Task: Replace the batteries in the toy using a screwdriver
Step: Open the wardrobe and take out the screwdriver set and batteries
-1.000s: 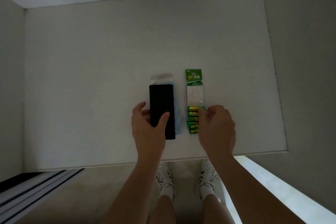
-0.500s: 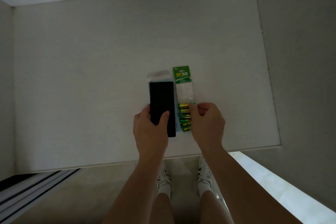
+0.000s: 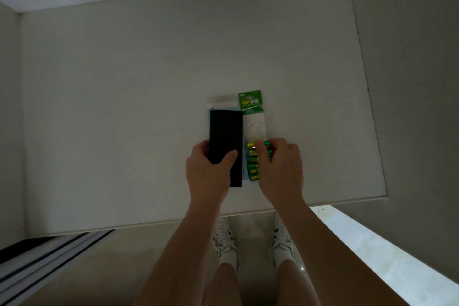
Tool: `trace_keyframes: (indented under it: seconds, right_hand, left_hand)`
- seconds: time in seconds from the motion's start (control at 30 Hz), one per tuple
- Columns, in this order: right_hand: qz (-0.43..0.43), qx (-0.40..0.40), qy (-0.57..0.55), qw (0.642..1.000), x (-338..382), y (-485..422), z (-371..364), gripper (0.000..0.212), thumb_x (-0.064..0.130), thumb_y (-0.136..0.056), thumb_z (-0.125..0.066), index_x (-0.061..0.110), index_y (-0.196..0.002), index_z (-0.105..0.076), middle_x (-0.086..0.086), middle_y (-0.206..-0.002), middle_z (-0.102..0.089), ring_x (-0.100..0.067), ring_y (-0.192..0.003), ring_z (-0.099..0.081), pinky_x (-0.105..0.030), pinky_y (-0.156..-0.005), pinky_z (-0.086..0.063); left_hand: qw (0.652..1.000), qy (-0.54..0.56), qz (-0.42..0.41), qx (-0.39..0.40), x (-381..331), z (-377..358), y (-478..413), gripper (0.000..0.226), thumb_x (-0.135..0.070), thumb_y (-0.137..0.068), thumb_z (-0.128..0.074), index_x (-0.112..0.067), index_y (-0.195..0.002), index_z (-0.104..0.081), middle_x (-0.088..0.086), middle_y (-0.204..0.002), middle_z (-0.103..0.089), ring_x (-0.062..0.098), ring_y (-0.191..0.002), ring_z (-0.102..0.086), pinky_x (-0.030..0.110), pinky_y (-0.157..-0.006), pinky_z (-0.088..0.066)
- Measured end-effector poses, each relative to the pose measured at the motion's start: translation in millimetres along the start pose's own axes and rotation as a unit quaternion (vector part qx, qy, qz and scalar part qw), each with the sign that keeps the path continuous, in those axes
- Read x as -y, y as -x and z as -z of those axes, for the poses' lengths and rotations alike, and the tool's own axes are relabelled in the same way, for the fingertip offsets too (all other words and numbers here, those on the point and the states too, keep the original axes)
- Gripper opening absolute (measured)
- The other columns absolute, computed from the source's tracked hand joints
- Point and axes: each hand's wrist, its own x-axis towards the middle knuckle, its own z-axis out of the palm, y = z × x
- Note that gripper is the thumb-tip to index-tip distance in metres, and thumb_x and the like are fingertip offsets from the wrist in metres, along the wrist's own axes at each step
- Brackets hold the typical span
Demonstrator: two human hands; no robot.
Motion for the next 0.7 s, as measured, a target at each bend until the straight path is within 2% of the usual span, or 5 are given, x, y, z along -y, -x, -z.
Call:
trace_keyframes:
  seconds: [0.13,0.23,0.33,0.5,0.7]
  right_hand:
    - [0.05,-0.001,0.066,0.997,-1,6,1,0.035,0.041,-0.102,-0.044,0.01,-0.117,-0.053,-0.006,-0.106,-0.047,-0.025,-0.096,-0.049,-0.032,-0.073,-0.037]
    - [0.079,-0.018,0.099,0.992,-3,11,-2,0.033,0.038,-0.103,-0.044,0.009,-0.116,-0.052,-0.011,-0.11,-0.052,-0.027,-0.098,-0.05,-0.031,-0.071,-0.034]
    - [0.091,-0.014,0.105,0.99,-2,11,-3,0.031,0.038,-0.103,-0.042,0.01,-0.112,-0.05,-0.009,-0.105,-0.055,-0.026,-0.095,-0.051,-0.03,-0.071,-0.034]
    - [0.083,0.036,0.059,0.994,4,8,-3,0.024,0.043,-0.104,-0.035,0.02,-0.097,-0.037,0.0,-0.087,-0.052,-0.022,-0.077,-0.054,-0.034,-0.063,-0.039]
    - [0.049,0.017,-0.031,0.998,4,12,-12,0.029,0.044,-0.103,-0.038,0.016,-0.105,-0.044,-0.003,-0.093,-0.06,-0.026,-0.08,-0.061,-0.042,-0.069,-0.05]
  left_hand:
    - [0.999,-0.022,-0.017,0.035,-1,5,-3,0.056,-0.024,-0.082,-0.081,-0.01,-0.13,-0.055,0.002,-0.113,-0.067,0.017,-0.095,-0.068,0.023,-0.07,-0.055]
    - [0.999,-0.018,-0.02,0.045,1,7,-2,0.056,-0.024,-0.082,-0.08,-0.013,-0.13,-0.052,0.001,-0.113,-0.065,0.017,-0.097,-0.067,0.026,-0.071,-0.056]
    - [0.999,-0.004,-0.021,0.042,4,7,2,0.055,-0.025,-0.083,-0.08,-0.016,-0.129,-0.049,-0.002,-0.112,-0.064,0.015,-0.096,-0.067,0.028,-0.074,-0.059]
    - [0.999,0.025,-0.018,0.036,9,7,4,0.054,-0.027,-0.081,-0.082,-0.021,-0.124,-0.049,-0.002,-0.111,-0.066,0.014,-0.096,-0.069,0.035,-0.079,-0.062]
    - [0.997,0.068,-0.016,0.046,11,7,2,0.05,-0.021,-0.082,-0.082,-0.026,-0.118,-0.049,-0.006,-0.107,-0.065,0.015,-0.095,-0.07,0.028,-0.073,-0.062]
